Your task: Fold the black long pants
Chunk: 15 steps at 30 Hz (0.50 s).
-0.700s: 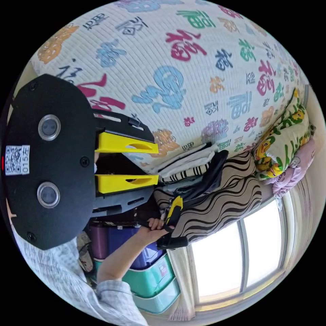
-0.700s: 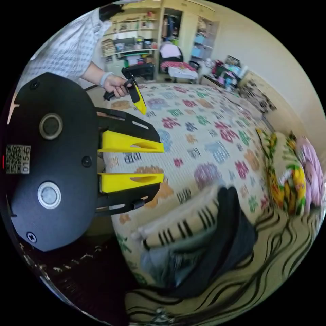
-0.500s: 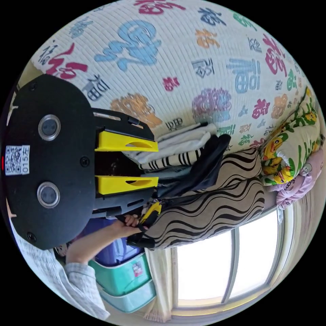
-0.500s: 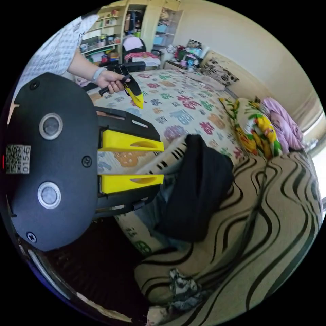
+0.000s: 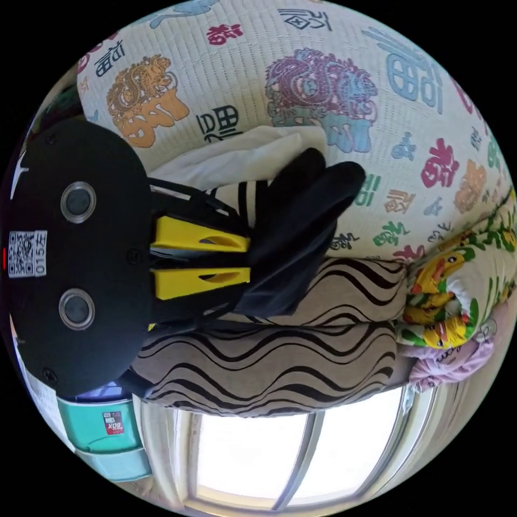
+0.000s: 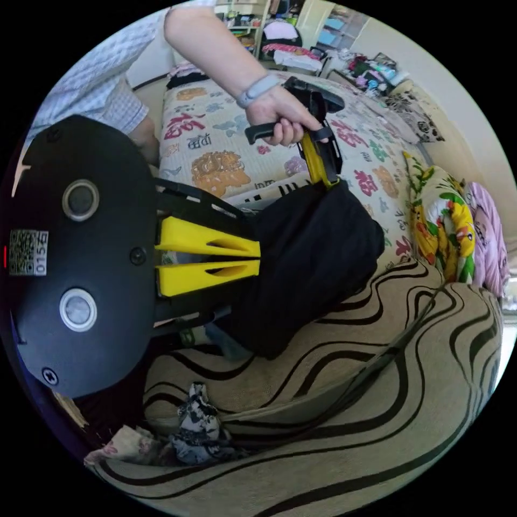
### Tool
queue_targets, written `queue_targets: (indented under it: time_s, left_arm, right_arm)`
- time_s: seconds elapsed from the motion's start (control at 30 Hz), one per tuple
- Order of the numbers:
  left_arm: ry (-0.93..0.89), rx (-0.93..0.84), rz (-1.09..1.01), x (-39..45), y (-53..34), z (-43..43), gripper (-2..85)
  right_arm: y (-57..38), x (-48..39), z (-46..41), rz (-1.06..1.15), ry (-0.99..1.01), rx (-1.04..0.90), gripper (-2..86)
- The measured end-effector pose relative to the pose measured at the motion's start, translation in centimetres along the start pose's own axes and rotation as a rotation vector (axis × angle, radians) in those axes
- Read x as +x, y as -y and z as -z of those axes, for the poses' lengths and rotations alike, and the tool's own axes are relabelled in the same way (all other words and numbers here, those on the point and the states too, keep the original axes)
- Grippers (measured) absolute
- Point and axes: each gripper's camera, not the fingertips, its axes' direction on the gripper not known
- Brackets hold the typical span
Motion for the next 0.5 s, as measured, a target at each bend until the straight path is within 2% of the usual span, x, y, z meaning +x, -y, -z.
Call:
queue_targets:
  time_s: [0.2, 0.37, 0.5]
  left_arm:
    - [-0.160, 0.095, -0.135, 7.0, -0.7, 5.3, -0.2]
    - [-0.316, 0.168, -0.256, 14.1, -2.8, 15.8, -0.5]
    - [-0.222, 0.202, -0.425, 20.6, -4.3, 25.3, -0.4]
  right_arm:
    - [-1.3, -0.5, 11.4, 0.009, 0.125, 0.143, -0.4]
    - [-2.1, -4.6, 23.1, 0.103, 0.244, 0.283, -0.4]
    - [-2.5, -11.0, 31.5, 0.262, 0.303, 0.339, -0.4]
